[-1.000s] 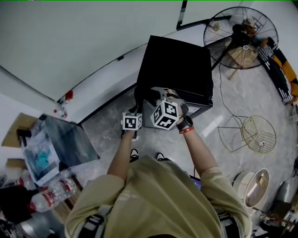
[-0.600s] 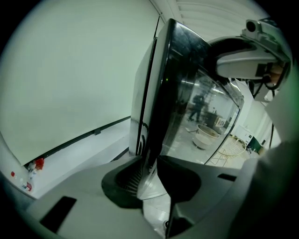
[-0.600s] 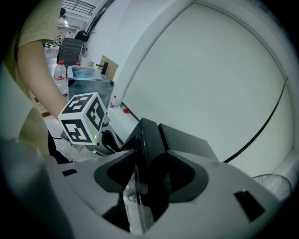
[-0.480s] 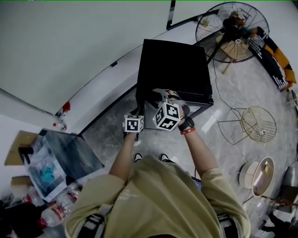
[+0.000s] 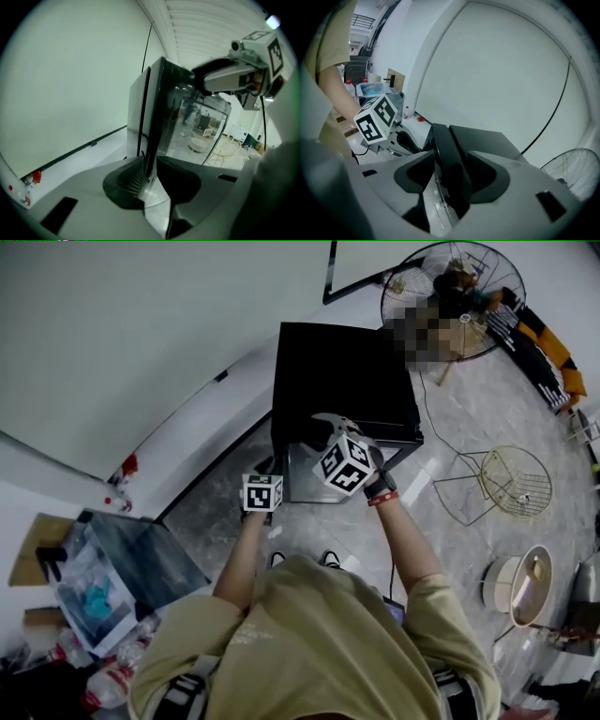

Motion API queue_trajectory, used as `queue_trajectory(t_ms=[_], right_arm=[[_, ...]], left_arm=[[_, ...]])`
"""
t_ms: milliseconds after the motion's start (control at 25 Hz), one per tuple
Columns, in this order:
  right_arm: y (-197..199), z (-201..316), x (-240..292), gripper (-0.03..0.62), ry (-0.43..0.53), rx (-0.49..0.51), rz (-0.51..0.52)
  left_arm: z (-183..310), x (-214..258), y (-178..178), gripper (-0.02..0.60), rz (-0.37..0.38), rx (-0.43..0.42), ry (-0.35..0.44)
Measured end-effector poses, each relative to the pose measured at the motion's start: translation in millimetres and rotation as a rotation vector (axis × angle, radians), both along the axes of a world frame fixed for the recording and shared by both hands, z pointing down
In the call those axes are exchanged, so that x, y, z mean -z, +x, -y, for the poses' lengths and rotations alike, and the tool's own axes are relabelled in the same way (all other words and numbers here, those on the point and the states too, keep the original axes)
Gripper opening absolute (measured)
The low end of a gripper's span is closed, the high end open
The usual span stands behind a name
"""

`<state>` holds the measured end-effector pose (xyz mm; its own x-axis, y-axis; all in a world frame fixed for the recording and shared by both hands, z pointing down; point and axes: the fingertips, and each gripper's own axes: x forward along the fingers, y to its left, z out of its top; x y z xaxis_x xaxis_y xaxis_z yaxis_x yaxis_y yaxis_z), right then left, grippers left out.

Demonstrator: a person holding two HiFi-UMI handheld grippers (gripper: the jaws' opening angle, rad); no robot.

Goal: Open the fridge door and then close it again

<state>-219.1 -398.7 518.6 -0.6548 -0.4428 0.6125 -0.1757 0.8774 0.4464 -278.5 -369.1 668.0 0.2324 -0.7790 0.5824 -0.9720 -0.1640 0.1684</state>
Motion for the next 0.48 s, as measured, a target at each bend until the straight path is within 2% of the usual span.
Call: queue_trajectory(t_ms=[120, 280, 480], right_arm=[[19.2, 2.9, 15.6, 0.233, -0.032, -0.08, 0.102], [42.4, -1.9, 36.8, 0.233, -0.127, -0.177, 0.302], [76.0, -8.0, 54.2, 0.222, -0.144, -0.307, 0.451]], left_arm=[[-4.2, 29.3, -9.9, 0.097, 0.005, 0.014, 0.074], [-15.1, 79.1, -22.4, 0.097, -0.009, 0.063, 0.17], [-20.3, 135.3, -17.3, 0.097, 0.009, 0.068, 0.287]])
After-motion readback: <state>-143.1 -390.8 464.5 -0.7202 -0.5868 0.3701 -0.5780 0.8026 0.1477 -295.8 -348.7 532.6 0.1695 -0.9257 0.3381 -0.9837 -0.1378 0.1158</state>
